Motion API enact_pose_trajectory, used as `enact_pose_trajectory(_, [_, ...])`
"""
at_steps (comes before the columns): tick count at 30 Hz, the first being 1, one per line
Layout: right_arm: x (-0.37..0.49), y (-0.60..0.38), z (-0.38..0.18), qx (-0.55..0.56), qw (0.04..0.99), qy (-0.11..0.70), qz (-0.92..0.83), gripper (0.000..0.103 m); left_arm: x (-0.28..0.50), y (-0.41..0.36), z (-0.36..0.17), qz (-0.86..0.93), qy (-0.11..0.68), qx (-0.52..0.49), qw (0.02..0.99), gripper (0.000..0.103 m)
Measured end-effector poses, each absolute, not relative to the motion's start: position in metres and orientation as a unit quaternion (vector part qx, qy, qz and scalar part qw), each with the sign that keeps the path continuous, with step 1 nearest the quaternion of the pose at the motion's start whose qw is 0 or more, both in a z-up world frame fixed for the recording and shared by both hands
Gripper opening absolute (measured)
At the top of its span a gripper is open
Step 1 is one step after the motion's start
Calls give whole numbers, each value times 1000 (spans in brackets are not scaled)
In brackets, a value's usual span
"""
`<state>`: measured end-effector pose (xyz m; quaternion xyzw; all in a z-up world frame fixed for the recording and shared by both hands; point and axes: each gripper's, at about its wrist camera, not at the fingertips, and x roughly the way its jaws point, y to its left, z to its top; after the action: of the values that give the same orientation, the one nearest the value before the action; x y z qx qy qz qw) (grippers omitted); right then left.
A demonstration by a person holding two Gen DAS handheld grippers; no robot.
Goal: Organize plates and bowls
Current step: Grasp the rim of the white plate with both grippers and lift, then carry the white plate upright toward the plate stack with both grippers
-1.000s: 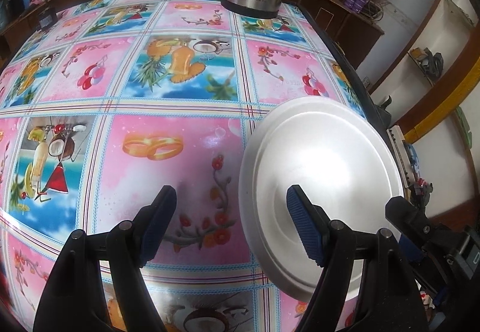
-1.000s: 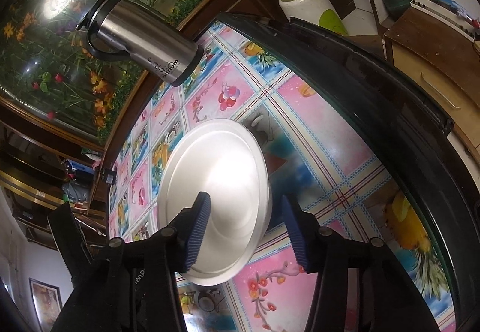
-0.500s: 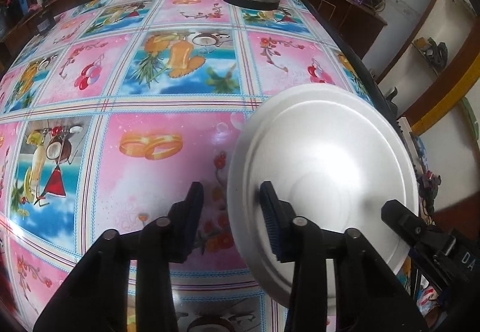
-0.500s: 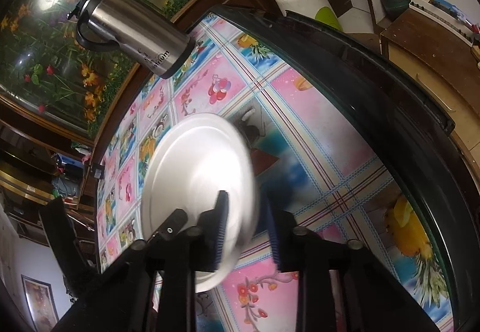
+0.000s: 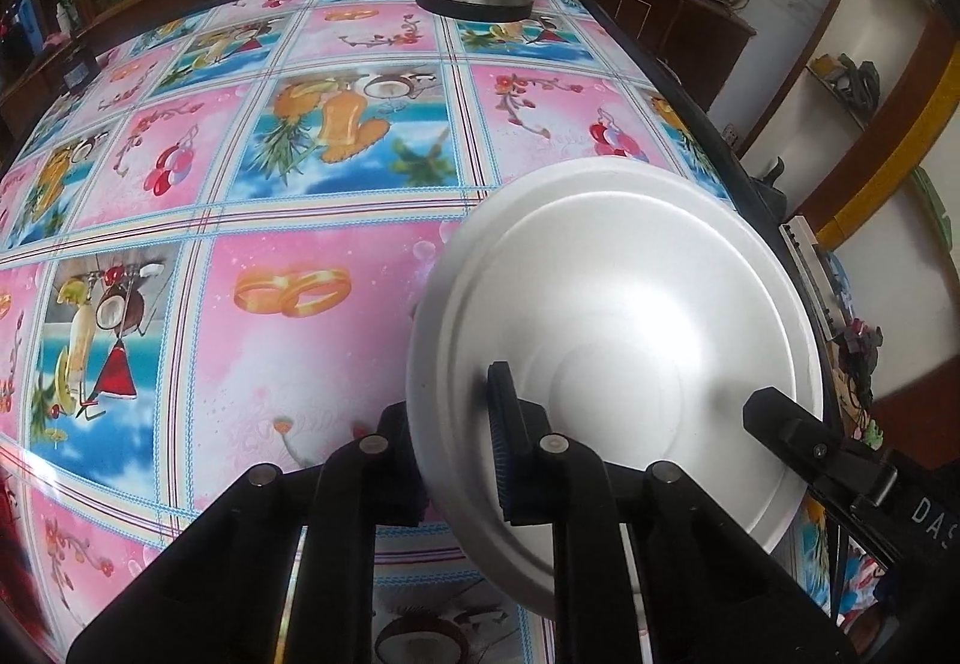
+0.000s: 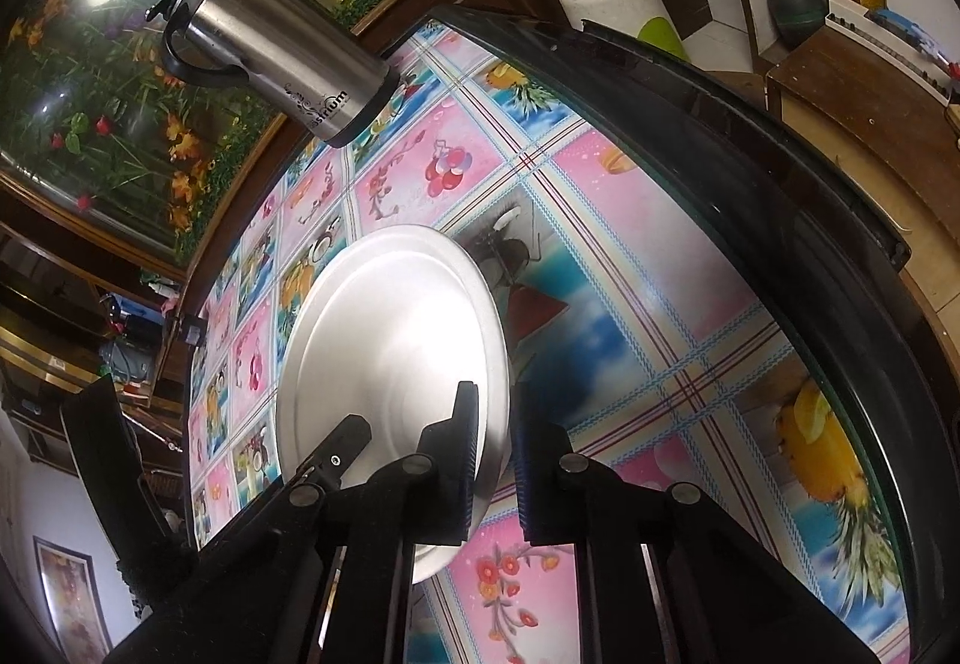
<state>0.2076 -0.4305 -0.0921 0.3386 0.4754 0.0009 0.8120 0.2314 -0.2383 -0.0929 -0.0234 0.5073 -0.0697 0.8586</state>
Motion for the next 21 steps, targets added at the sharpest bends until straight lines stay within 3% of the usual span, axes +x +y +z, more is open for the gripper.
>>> enact_pose_trajectory(21, [177, -407, -67, 319, 828, 461, 15, 10, 196, -215, -71, -73, 484, -26, 872, 10])
